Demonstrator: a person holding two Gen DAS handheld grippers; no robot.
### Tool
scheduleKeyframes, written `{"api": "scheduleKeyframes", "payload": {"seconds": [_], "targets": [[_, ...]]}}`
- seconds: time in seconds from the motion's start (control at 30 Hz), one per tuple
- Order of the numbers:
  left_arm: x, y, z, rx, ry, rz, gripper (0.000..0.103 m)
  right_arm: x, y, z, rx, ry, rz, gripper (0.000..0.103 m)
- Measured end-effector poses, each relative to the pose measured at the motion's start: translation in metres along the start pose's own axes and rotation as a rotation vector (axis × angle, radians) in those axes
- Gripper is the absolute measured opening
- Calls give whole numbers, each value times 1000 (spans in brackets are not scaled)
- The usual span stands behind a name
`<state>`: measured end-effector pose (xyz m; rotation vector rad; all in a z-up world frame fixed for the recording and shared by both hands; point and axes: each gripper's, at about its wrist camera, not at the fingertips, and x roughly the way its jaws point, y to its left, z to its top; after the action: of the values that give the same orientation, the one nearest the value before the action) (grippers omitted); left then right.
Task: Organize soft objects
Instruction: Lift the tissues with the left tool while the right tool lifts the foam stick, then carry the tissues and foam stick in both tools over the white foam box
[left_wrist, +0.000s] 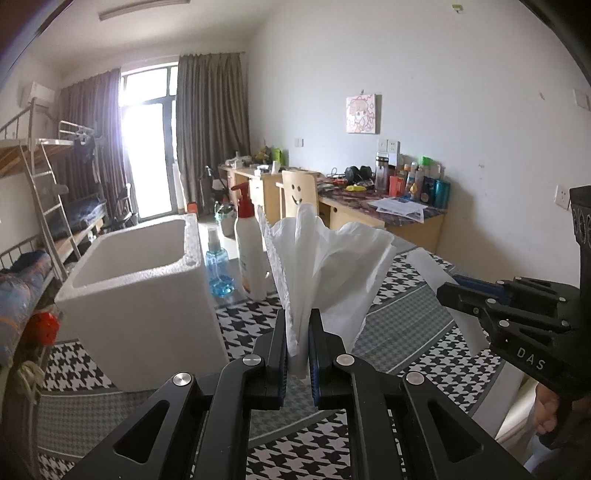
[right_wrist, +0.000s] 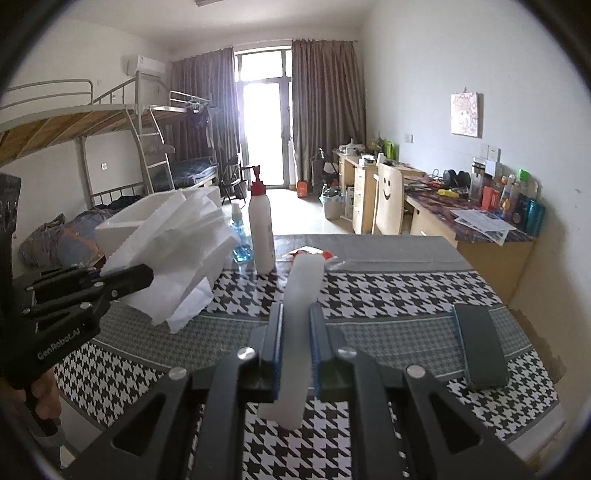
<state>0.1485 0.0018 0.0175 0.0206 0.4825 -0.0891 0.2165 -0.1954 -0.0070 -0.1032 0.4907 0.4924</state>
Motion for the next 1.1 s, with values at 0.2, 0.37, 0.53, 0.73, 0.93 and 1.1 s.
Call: {"api": "scheduleKeyframes", "payload": {"seconds": [0.2, 0.37, 0.53, 0.73, 0.93, 1.1], "targets": [[-3, 2, 10, 8, -17, 3, 10, 0, 3, 10, -15, -22, 5, 16], [-5, 7, 16, 15, -28, 18, 10, 2, 7, 18, -31, -36, 8, 16], [-7, 8, 20, 23, -43, 24, 10, 5, 9, 23, -37, -43, 12, 16], [-9, 11, 24, 24, -59, 32, 10, 6, 13, 30, -52, -58, 17, 16], [-6, 18, 27, 19, -61, 39, 10, 9, 11, 37, -36, -81, 24, 16], [0, 24, 31, 11, -59, 51, 10, 13, 11, 40, -37, -82, 39, 16]]}}
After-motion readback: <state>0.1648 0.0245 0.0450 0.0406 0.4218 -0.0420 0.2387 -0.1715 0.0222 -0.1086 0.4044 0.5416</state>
